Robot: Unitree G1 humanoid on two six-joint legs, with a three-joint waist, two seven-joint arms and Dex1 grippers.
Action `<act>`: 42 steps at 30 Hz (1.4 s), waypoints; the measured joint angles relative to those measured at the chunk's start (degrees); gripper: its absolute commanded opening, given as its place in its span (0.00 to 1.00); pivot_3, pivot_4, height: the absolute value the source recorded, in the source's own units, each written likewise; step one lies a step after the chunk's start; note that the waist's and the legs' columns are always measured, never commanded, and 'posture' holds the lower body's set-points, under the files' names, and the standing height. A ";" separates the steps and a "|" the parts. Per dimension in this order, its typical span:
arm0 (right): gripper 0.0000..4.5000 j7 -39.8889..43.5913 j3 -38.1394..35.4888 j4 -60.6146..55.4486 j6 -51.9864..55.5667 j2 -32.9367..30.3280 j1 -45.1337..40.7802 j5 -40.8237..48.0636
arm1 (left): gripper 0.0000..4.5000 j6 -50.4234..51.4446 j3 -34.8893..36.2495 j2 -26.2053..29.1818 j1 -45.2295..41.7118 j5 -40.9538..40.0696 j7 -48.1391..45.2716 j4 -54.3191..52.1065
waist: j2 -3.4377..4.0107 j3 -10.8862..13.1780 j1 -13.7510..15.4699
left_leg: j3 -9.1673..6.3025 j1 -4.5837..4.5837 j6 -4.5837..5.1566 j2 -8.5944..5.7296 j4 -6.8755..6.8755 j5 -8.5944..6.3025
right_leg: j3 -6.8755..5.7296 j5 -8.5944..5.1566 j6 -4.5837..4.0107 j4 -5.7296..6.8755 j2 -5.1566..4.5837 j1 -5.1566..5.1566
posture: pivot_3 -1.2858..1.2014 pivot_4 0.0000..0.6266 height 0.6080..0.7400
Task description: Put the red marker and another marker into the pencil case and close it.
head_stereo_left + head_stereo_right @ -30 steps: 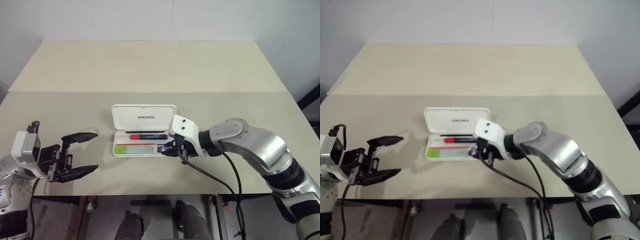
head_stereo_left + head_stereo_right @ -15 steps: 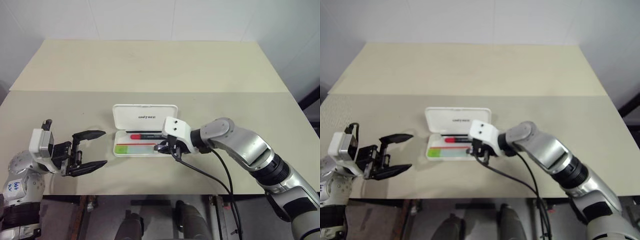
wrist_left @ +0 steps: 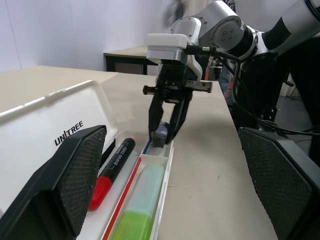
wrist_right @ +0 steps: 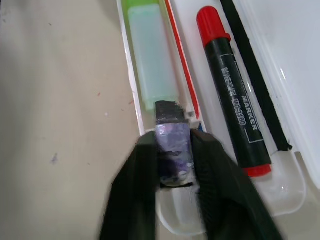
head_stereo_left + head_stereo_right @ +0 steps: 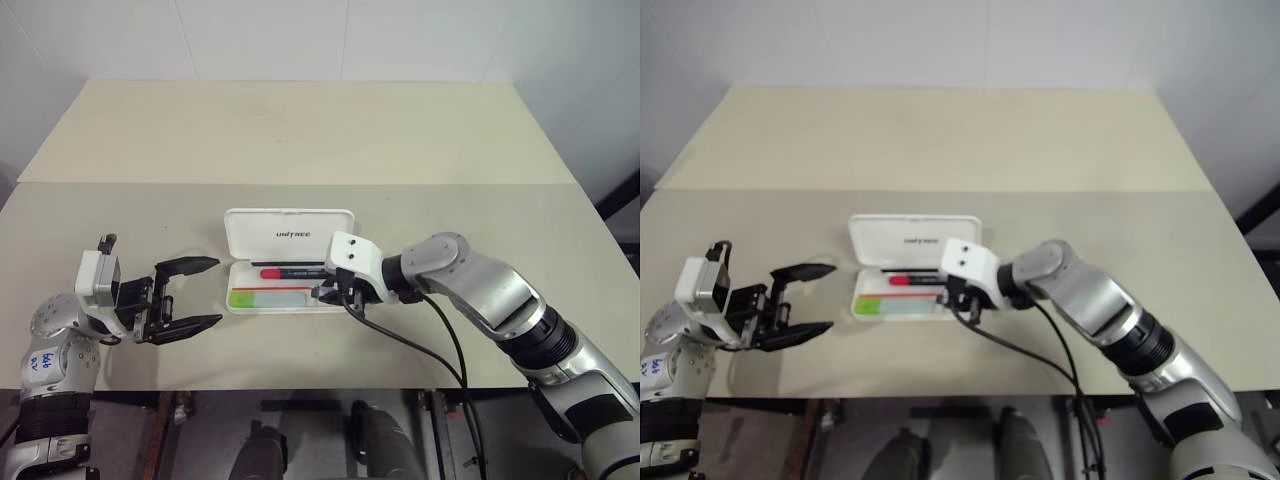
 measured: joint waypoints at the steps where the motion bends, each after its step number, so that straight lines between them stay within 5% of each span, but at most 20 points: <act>1: 0.53 0.28 0.06 0.00 0.01 -0.08 0.00 -0.35 | 1.00 0.00 -0.01 0.00 -0.02 0.00 0.00 0.00 | 0.00 0.00 0.00 | 0.00 0.00 0.00 0.00 0.00 0.00 | 0.00 0.00 0.00 0.00 0.00 0.00 | 0.52 0.24 1.00; 7: 1.00 1.77 0.06 -0.17 0.13 -0.41 0.00 -0.52 | 1.00 0.00 -0.02 0.00 -0.04 -0.01 0.00 -0.06 | 0.00 0.00 -0.02 | 0.00 0.00 0.00 0.00 0.00 0.00 | 0.00 0.00 0.00 0.02 0.00 0.00 | 0.52 0.24 1.00; 17: 1.00 2.22 -1.55 -2.41 1.20 -0.53 0.04 -0.06 | 1.00 0.00 0.38 0.06 -0.08 -0.05 0.65 -3.61 | 0.00 0.00 0.03 | -0.01 -0.02 0.00 0.00 0.01 0.00 | 0.00 0.00 0.00 0.01 -0.01 0.00 | 0.52 0.24 1.00; 29: 1.00 2.30 -18.88 -9.36 -0.35 -3.23 8.26 8.35 | 1.00 3.03 2.82 2.52 -2.68 0.89 10.04 -7.14 | 0.00 0.00 0.15 | -0.01 -0.02 0.00 -0.01 0.01 0.00 | 0.00 0.01 0.02 0.00 0.00 0.00 | 0.52 0.24 1.00; 35: 1.00 -2.43 -33.41 -13.94 -7.53 0.90 16.73 12.89 | 1.00 3.92 3.03 4.67 -7.84 2.13 10.52 -2.05 | -0.01 0.00 0.16 | 0.02 -0.01 0.00 -0.03 0.02 0.00 | 0.03 0.03 0.05 0.03 0.02 0.02 | 0.52 0.24 1.00; 42: 1.00 -0.21 -34.24 -16.04 -15.17 -3.80 23.24 12.76 | 1.00 3.15 2.25 4.67 -15.99 4.49 9.49 8.17 | -0.01 0.00 0.05 | 0.05 0.00 0.01 -0.06 0.13 0.00 | 0.07 0.05 0.10 0.07 0.02 0.06 | 0.52 0.24 1.00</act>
